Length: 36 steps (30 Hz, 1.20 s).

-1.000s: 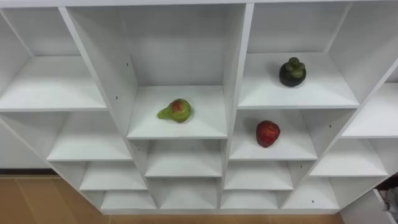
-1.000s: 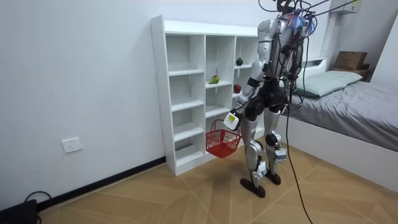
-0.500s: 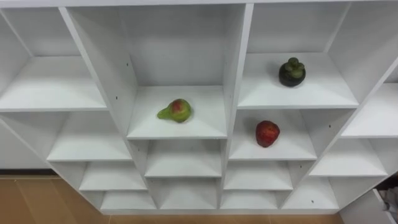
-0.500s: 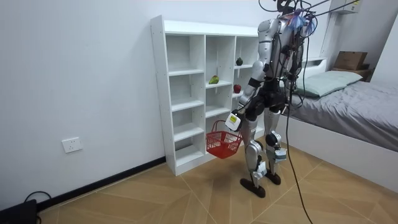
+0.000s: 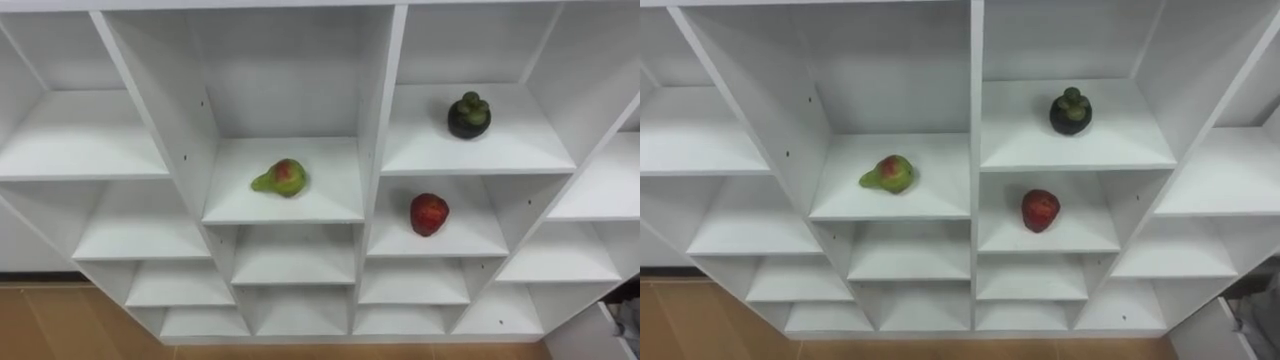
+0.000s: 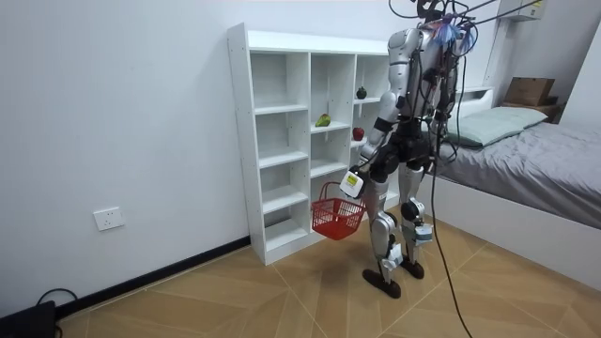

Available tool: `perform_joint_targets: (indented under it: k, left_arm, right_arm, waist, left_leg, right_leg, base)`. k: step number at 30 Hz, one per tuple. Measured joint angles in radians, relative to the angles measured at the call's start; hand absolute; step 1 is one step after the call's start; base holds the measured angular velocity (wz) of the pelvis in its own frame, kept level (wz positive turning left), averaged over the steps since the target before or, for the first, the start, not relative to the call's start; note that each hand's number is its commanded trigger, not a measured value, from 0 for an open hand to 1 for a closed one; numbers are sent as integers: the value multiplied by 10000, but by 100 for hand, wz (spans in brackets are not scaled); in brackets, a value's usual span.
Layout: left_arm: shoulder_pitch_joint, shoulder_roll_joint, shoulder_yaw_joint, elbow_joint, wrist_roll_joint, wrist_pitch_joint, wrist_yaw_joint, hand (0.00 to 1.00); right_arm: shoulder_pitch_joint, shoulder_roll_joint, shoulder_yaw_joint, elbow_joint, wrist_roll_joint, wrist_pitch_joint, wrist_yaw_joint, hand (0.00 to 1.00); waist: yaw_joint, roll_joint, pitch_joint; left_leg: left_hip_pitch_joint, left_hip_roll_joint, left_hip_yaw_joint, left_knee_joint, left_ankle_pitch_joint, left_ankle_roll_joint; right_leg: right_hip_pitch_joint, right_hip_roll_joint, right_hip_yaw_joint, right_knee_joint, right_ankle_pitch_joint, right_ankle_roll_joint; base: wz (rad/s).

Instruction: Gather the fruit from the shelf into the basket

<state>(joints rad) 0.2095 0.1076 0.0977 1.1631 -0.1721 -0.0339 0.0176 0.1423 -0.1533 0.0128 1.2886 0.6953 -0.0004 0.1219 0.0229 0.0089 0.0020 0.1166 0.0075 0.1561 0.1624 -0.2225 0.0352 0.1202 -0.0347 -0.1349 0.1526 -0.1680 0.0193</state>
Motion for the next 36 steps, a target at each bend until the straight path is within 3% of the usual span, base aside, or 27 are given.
perform_joint_targets:
  k: [6, 14, 18, 22, 26, 31, 36]
  left_arm:
    - [3, 16, 183, -1, -5, -29, 16, 100]
    - [33, 64, 233, -3, 11, -87, 36, 100]
    - [21, 118, 232, -15, 54, -110, 159, 100]
    - [1, 318, 241, -49, 64, -224, 168, 100]
    - [-32, 385, 203, -36, 65, -336, 229, 100]
    - [4, 412, 39, -124, 63, -444, 229, 100]
    - [157, 431, -7, -114, 93, -475, 223, 100]
  right_arm:
    - [159, 2, -570, -186, 345, -68, -262, 0]
    - [115, -5, -1838, -1015, 1179, -363, -1409, 0]
    - [230, -4, -2347, -2080, 1200, -477, -2324, 0]
    - [282, -5, -2629, -3791, 963, -942, -3611, 0]
    - [339, -6, -2582, -5521, 760, -1170, -4897, 0]
    - [326, -13, -2243, -7556, -1187, -1823, -6928, 0]
    - [418, -15, -1978, -9719, -2671, -2123, -8170, 0]
  waist:
    - [-35, -19, 16]
    - [-442, -65, -16]
    - [-562, -77, -16]
    - [-603, -149, 1]
    - [-668, -262, 6]
    - [-493, -312, -29]
    - [-403, -264, -64]
  left_leg:
    - [23, 13, 95, -6, -2, 1]
    - [13, 19, 221, 15, 2, 1]
    - [126, 29, 347, -103, 3, 0]
    - [142, 35, 500, -137, 2, 1]
    - [99, 31, 576, -132, 2, 2]
    - [-93, 30, 579, -134, 5, 5]
    - [-172, -8, 571, -116, 12, -3]
  right_leg:
    - [-97, 7, 105, 28, 0, -1]
    - [-161, 17, 217, 11, 0, -1]
    - [-134, 39, 396, 58, 0, -1]
    - [-326, 53, 523, 172, -1, 1]
    - [-387, 44, 539, 170, -6, 10]
    - [-646, 45, 549, 182, -1, 9]
    - [-644, 62, 513, 188, 0, 7]
  base:
    - [-5]
    - [-3]
    - [-11]
    - [-14]
    - [-3]
    - [-1]
    - [1]
